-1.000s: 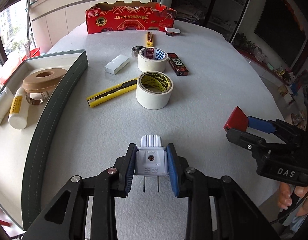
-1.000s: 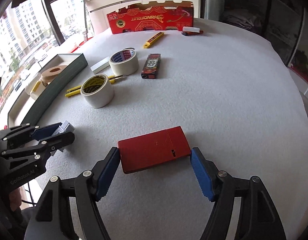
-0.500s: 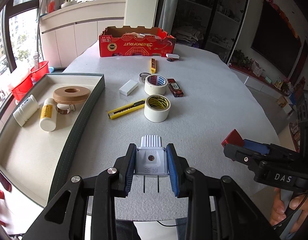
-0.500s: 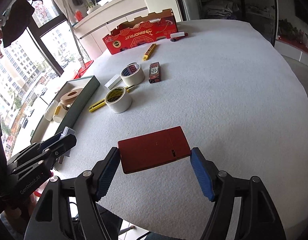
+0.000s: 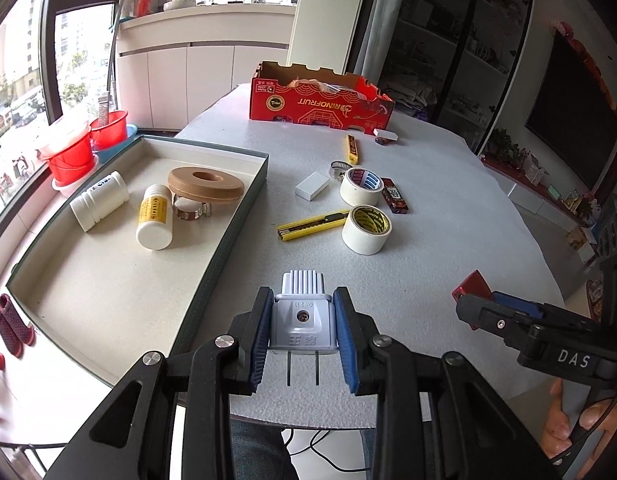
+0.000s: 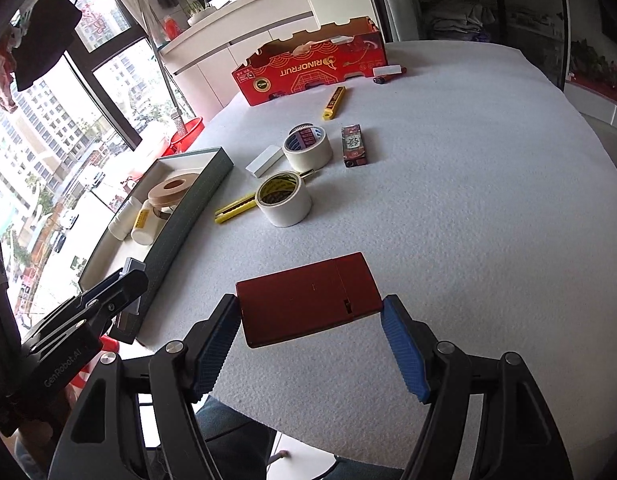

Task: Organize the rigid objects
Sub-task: 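Carry the white plug with left tool while right tool carries the red block to the tray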

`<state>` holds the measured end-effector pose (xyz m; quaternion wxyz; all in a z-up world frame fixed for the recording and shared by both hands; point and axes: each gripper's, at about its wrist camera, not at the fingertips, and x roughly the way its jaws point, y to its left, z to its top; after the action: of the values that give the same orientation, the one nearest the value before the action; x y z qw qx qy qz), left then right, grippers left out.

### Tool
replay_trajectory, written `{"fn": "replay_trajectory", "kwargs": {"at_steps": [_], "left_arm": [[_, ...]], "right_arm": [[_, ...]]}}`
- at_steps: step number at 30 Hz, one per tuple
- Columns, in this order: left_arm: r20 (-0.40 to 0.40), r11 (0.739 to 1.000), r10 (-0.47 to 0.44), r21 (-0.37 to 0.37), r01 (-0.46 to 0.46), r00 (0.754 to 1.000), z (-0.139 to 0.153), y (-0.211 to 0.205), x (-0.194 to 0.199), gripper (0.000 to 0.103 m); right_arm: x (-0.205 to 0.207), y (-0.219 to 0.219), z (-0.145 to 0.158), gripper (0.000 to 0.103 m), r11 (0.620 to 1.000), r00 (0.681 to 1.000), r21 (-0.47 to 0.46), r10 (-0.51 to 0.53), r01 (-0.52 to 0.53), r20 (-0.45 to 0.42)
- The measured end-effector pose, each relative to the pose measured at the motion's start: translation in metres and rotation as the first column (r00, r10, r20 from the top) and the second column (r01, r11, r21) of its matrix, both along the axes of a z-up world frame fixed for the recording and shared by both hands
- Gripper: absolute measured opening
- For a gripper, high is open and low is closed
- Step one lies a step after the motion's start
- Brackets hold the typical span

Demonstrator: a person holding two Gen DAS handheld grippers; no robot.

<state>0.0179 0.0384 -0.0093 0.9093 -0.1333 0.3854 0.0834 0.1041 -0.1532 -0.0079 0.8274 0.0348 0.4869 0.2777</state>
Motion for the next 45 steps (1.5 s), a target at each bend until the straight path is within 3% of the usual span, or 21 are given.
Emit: {"fn": "replay_trajectory", "kwargs": {"at_steps": [19,36,45], "left_arm": [[0.061,0.988,0.156,-0.001,-0.157,0.986,0.015,0.058,-0.020,0.033],[0.038,0.941,0.335,0.031,-0.337,0.941,0.008,0.128,-0.034,0.033],[0.032,0.925,0.378,0.040,-0.379,0.925,0.005,0.146,-0.034,0.033]], "right_arm": [[0.001,0.072,0.027,0.073,0.992,0.992,0.036,0.120,-0.121,0.041],[0.001,0.139,0.036,0.073,0.970,0.970,0.057,0.234,-0.237,0.066],[0.000,0.185,0.041,0.073,0.947,0.943,0.038,0.315,-0.320,0.103]]}}
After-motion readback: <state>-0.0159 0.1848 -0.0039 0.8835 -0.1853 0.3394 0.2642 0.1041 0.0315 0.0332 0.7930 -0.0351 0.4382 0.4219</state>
